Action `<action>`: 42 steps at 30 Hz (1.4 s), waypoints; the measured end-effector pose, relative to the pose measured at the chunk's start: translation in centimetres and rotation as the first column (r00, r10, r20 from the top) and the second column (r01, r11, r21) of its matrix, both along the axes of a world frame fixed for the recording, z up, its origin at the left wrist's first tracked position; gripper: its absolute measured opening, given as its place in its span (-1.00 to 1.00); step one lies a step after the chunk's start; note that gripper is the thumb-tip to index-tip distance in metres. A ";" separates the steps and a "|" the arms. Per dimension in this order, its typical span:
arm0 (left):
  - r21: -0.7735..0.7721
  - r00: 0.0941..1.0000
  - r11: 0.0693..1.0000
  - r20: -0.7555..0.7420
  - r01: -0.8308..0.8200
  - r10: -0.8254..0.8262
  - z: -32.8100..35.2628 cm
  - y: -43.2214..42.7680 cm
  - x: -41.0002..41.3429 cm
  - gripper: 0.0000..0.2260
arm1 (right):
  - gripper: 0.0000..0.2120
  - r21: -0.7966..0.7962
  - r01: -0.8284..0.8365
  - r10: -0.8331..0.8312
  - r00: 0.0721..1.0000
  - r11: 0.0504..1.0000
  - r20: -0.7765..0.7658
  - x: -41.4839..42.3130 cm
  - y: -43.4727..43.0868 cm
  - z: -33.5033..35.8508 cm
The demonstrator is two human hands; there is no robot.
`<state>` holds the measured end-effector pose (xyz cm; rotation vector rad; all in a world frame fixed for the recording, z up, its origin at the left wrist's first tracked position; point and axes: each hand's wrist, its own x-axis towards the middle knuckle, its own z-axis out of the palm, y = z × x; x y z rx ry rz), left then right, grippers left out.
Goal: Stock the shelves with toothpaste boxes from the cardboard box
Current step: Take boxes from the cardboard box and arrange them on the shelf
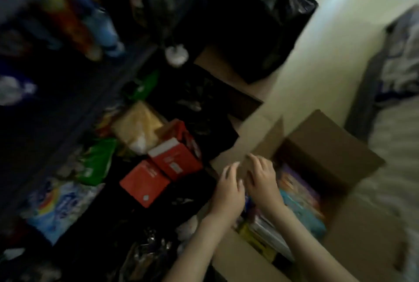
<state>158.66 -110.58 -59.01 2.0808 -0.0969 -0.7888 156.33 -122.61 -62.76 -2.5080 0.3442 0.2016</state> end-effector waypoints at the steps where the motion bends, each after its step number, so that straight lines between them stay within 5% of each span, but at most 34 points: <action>1: -0.010 0.995 0.997 -0.066 0.077 -0.077 -1.3 -1.9 -1.5 -0.58 | -0.56 -0.041 0.064 -0.068 0.993 0.997 -0.096 -3.1 -2.8 -2.0; 5: 0.002 0.940 0.962 -0.214 0.273 -0.266 -6.7 -7.8 -6.2 -0.54 | -0.36 -0.229 0.198 -0.285 0.842 0.953 -0.458 -12.6 -11.2 -7.7; 10: 0.081 0.889 0.928 -0.327 0.363 -0.319 -12.8 -11.2 -9.3 -0.48 | -0.18 -0.112 0.254 -0.265 0.715 0.961 -0.647 -16.5 -16.7 -13.6; 14: 0.148 0.879 0.902 -0.332 0.407 -0.342 -14.7 -11.6 -11.0 -0.53 | -0.21 -0.156 0.218 -0.268 0.734 0.963 -0.625 -17.5 -17.2 -15.8; 18: 0.187 0.884 0.890 -0.315 0.415 -0.346 -13.8 -12.2 -11.1 -0.49 | -0.46 -0.254 0.092 -0.217 0.823 0.963 -0.526 -17.3 -18.4 -15.4; 21: 0.172 0.898 0.908 -0.301 0.383 -0.322 -11.6 -12.4 -10.8 -0.48 | -0.50 -0.156 0.114 -0.180 0.834 0.981 -0.522 -17.5 -18.5 -13.0; 24: 0.119 0.921 0.971 -0.359 0.205 -0.151 -7.6 -11.9 -9.4 -0.49 | -0.53 -0.023 0.168 -0.158 0.860 0.985 -0.486 -17.3 -17.5 -7.4; 27: 0.108 0.822 0.988 -0.549 -0.111 0.152 -1.5 -10.0 -7.6 -0.48 | -0.52 0.126 0.134 -0.061 0.884 0.983 -0.464 -16.0 -16.1 0.3; 31: -0.087 0.884 0.988 -0.463 -0.127 0.073 6.9 -6.0 -6.1 -0.58 | -0.54 0.305 -0.009 0.133 0.912 0.952 -0.387 -11.9 -13.7 10.4; 34: -0.147 0.919 0.953 -0.337 -0.266 0.205 12.6 -2.3 -5.5 -0.70 | -0.53 0.352 -0.134 0.260 0.904 0.926 -0.340 -8.2 -11.1 17.3; 39: -0.212 0.795 0.771 -0.266 -0.600 0.545 20.4 5.0 -5.7 -0.68 | -0.47 0.155 -0.465 0.489 0.844 0.872 -0.218 -2.6 -5.6 25.7; 42: -0.282 0.642 0.579 -0.262 -0.765 0.721 24.1 9.9 -6.5 -0.80 | -0.33 -0.099 -0.680 0.650 0.727 0.727 -0.220 -0.2 -0.9 29.1</action>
